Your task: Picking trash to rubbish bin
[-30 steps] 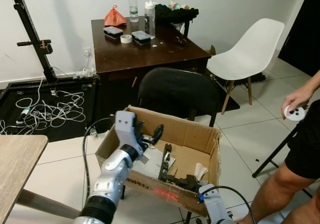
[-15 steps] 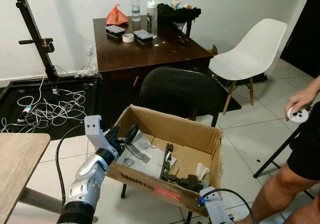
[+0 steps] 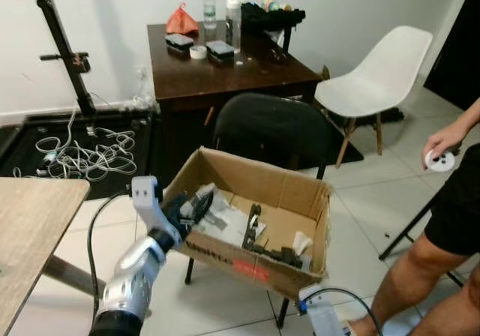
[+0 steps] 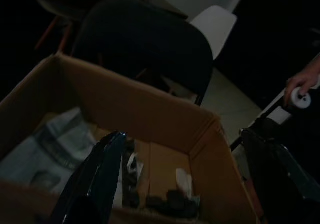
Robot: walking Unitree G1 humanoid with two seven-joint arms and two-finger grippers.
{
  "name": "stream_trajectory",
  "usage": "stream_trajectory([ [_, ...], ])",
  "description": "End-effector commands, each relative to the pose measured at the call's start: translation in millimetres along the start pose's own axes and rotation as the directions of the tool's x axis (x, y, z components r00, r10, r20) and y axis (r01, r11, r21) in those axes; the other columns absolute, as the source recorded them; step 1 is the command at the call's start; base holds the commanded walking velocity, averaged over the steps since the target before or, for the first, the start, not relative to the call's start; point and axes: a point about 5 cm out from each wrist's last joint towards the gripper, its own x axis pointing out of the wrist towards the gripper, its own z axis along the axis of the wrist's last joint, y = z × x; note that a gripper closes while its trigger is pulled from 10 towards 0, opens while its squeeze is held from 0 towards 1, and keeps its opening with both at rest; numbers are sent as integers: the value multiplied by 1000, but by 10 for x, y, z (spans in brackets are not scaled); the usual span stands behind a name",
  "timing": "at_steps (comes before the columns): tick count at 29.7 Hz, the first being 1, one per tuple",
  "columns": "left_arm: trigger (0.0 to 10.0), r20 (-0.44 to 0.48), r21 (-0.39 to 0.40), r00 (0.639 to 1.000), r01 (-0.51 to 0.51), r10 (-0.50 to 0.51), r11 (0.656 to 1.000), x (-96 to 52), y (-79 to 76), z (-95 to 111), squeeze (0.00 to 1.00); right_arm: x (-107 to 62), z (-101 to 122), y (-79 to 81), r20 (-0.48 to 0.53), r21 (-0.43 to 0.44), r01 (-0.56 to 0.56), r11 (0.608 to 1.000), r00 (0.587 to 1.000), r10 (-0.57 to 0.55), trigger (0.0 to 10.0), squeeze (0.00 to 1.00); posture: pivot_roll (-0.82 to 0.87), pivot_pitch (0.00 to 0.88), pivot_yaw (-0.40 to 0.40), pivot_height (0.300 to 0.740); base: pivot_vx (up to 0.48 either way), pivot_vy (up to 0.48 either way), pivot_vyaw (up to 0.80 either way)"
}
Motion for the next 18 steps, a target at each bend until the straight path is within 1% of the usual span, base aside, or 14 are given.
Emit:
stream_trajectory([
  [1,10000,-24,-19,999,24,-24,1000,-4,-64,-86,0,-19,-120,-15,-36,-2,2,1000,999,-2,10000,0,-91,156,28,740,-345,0,0],
  [15,10000,-31,-25,999,28,-29,999,-13,-79,-111,0,-19,-117,-13,-34,-4,0,1000,999,0,10000,0,-92,155,26,740,-348,0,0],
  [16,10000,-35,-26,999,29,-30,999,-20,-78,-122,0,-19,-117,-14,-33,-3,0,1000,999,0,10000,0,-92,156,26,740,-345,0,0],
  [18,10000,-81,-14,997,8,-9,1000,-105,5,-219,0,-20,-117,-15,-31,-4,-2,1000,1000,1,10000,0,-91,156,26,740,-349,0,0],
])
